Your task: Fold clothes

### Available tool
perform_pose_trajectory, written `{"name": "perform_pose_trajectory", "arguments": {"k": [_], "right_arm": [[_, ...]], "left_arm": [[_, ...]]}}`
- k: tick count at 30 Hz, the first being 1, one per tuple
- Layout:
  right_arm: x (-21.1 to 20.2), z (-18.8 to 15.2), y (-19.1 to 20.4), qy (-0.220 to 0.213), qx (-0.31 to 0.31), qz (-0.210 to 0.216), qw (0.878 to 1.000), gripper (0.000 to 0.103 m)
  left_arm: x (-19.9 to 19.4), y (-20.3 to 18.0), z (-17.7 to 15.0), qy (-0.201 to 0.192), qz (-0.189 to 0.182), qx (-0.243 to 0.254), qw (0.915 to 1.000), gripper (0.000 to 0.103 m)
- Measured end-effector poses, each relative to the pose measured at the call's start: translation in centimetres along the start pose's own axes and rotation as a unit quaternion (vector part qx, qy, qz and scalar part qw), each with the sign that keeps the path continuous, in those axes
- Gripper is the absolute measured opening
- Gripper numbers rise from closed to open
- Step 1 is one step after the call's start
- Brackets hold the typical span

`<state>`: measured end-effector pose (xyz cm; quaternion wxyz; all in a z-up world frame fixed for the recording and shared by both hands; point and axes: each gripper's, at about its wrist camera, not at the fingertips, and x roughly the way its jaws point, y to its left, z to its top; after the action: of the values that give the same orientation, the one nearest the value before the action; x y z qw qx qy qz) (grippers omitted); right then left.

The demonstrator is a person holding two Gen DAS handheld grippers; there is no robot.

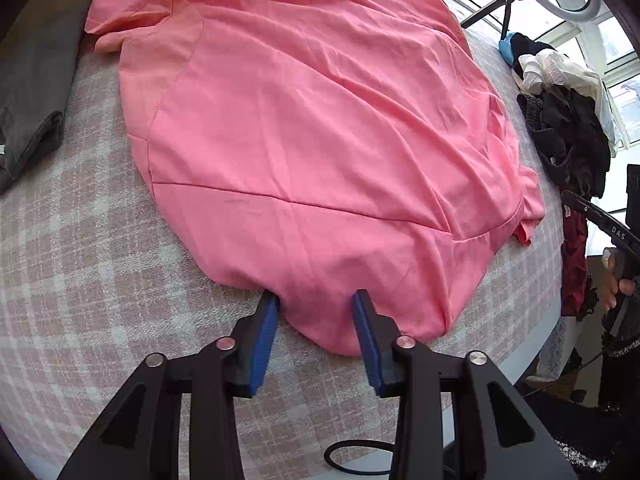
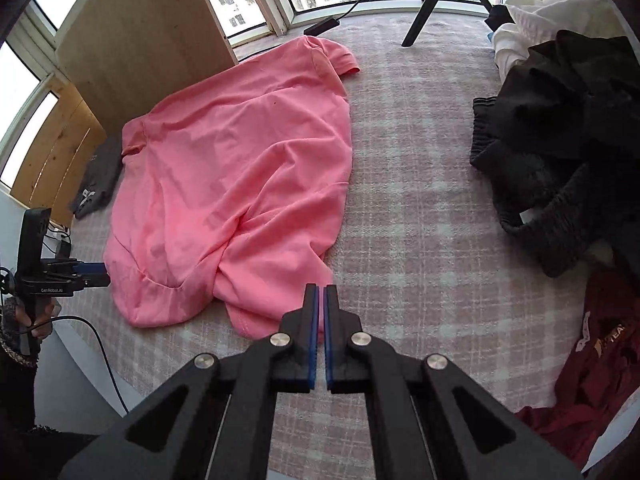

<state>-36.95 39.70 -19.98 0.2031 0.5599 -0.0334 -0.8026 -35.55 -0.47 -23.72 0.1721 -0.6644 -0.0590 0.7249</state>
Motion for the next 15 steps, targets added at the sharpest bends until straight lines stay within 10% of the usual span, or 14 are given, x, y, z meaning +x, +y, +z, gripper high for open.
{"name": "perform_pose_trajectory", "arguments": {"k": [1, 5, 9, 11, 15], "right_arm": [[0.5, -0.1, 0.3, 0.01, -0.003, 0.006, 1.0, 0.005], [2.4, -0.4, 2.3, 0.04, -0.039, 0.008, 0.998, 0.064], [5.3, -0.5, 4.2, 0.054, -0.087, -0.004, 0.995, 0.062], [6.6, -0.2, 4.2, 0.079, -0.087, 0.004, 0.993, 0.003], [5.6, 2.3, 3.6, 0.058, -0.075, 0.012, 0.995, 0.003]], "left_arm": [[0.3, 0.0, 0.1, 0.003, 0.0, -0.002, 1.0, 0.003], [-1.5, -0.4, 0.0, -0.017, 0.004, 0.018, 0.9997, 0.003], [-5.8, 0.4, 0.2, -0.054, 0.007, 0.015, 0.9984, 0.003], [-8.0, 0.9, 0.6, -0.073, 0.013, 0.016, 0.9971, 0.003], [-11.2, 2.2, 3.9, -0.097, 0.028, 0.018, 0.9947, 0.003]]}}
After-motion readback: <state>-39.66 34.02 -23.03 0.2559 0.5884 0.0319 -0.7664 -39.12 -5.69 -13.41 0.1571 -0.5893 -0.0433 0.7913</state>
